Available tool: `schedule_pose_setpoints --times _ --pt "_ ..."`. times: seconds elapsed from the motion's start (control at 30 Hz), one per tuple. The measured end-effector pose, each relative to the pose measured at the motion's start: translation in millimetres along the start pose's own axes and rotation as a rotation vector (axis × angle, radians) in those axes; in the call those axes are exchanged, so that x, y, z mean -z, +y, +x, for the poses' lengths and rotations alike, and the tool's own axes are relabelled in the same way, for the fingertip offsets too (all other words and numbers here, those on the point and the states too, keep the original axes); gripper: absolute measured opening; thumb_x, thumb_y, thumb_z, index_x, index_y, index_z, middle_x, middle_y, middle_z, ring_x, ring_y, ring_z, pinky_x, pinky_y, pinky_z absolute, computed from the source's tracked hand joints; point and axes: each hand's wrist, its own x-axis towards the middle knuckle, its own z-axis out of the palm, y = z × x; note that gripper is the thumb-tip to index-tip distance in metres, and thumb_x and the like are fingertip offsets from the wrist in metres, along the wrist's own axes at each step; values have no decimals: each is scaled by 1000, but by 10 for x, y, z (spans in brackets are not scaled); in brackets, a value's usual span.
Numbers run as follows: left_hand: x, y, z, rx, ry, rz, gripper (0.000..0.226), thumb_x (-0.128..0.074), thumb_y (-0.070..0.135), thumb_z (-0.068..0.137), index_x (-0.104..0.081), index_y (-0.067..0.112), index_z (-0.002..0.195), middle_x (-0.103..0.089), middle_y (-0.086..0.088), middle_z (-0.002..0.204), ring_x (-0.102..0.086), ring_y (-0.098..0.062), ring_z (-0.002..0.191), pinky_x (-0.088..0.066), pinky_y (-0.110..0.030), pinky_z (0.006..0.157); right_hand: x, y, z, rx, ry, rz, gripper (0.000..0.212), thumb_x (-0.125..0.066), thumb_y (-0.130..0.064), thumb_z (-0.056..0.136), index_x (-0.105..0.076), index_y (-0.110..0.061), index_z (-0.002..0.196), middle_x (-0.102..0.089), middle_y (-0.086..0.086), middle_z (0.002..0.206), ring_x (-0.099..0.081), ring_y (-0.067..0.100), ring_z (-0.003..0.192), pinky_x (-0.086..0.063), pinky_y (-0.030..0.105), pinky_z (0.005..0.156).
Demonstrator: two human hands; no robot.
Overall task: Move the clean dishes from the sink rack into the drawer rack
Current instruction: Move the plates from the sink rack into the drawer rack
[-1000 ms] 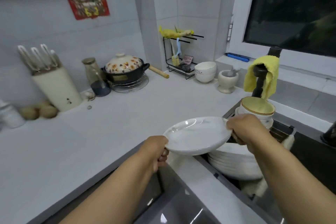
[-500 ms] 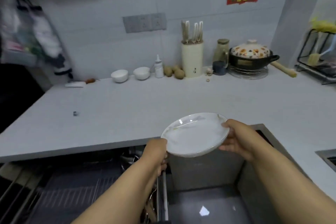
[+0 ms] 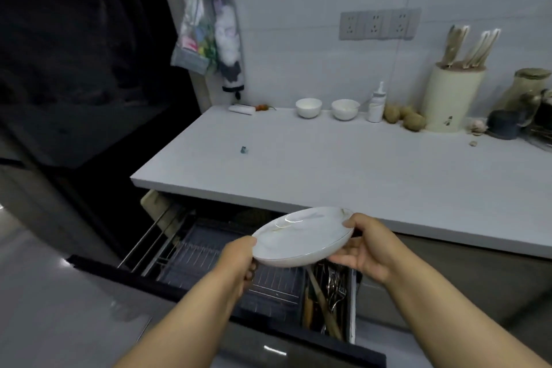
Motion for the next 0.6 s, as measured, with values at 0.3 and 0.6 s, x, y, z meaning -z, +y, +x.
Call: schedule_pose_setpoints --times 0.3,0.6 --pt "621 28 445 -3 281 61 34 -42 32 96 -63 10 81 -66 -13 77 -57 -25 64 -44 -29 66 -525 101 604 -177 -110 -61 31 -45 -8 89 -46 -4 120 -57 22 103 -64 39 84 -60 44 51" --pt "1214 -223 864 -97 489 492 73 -24 62 88 -47 14 139 -46 -11 146 -35 -32 137 -26 -49 114 -1034 375 1150 -289 -132 -204 11 -44 -7 90 -50 -5 100 -59 24 101 -64 39 80 -58 41 46"
